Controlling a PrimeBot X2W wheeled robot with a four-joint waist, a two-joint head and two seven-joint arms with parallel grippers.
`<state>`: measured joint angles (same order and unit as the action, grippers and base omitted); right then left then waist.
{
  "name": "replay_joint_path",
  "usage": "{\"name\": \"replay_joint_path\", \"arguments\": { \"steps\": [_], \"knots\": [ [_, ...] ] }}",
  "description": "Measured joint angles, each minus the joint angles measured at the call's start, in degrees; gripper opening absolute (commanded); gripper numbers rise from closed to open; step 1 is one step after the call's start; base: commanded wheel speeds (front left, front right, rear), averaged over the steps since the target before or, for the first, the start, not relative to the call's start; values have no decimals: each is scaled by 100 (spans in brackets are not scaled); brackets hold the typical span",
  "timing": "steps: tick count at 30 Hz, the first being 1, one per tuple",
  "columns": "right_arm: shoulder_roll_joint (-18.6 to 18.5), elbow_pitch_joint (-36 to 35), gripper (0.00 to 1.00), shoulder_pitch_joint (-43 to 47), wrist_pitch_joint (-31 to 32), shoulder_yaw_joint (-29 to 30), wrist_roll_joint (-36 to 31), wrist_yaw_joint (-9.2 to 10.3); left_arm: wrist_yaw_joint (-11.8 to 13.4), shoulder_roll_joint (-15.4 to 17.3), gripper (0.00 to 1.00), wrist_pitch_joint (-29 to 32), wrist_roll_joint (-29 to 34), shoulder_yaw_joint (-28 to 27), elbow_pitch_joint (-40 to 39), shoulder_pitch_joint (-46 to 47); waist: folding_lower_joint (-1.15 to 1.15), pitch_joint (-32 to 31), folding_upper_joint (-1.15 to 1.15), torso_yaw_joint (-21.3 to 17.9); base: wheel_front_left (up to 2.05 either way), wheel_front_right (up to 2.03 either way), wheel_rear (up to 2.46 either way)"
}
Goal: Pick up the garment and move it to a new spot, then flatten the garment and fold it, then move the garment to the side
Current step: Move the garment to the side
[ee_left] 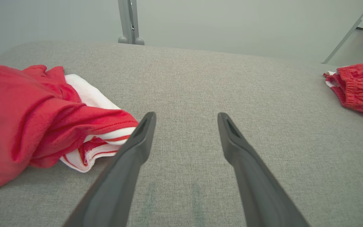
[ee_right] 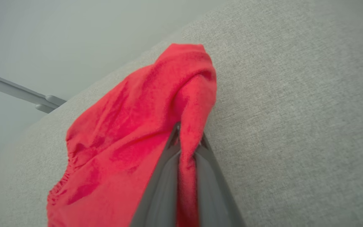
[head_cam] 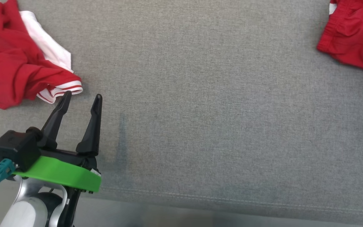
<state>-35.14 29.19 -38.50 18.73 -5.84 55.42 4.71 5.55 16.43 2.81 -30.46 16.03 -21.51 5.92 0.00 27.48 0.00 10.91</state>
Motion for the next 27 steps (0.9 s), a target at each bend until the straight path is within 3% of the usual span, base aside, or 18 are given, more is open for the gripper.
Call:
{"name": "replay_joint_path", "arguments": {
  "steps": [13,15,16,18,27],
  "knots": [
    [57,614,0,-94,-517,212,0,0,52,71,100,197,42,-120,-267,2,0,350,0,-559,0,0,0],
    [73,646,15,-97,-570,212,0,-1,52,71,100,227,42,-119,-300,3,0,394,0,-618,0,0,0],
    [89,662,26,-99,-604,210,-1,-1,52,71,100,238,42,-119,-309,4,0,416,0,-644,0,0,0],
    [110,743,100,-100,-688,209,-9,-2,52,69,100,263,42,-109,-305,12,0,450,0,-687,0,0,0],
    [62,1121,100,-90,-1081,90,-381,1,56,12,100,277,42,-112,-290,66,0,457,0,-754,0,0,0]
  ]
}}
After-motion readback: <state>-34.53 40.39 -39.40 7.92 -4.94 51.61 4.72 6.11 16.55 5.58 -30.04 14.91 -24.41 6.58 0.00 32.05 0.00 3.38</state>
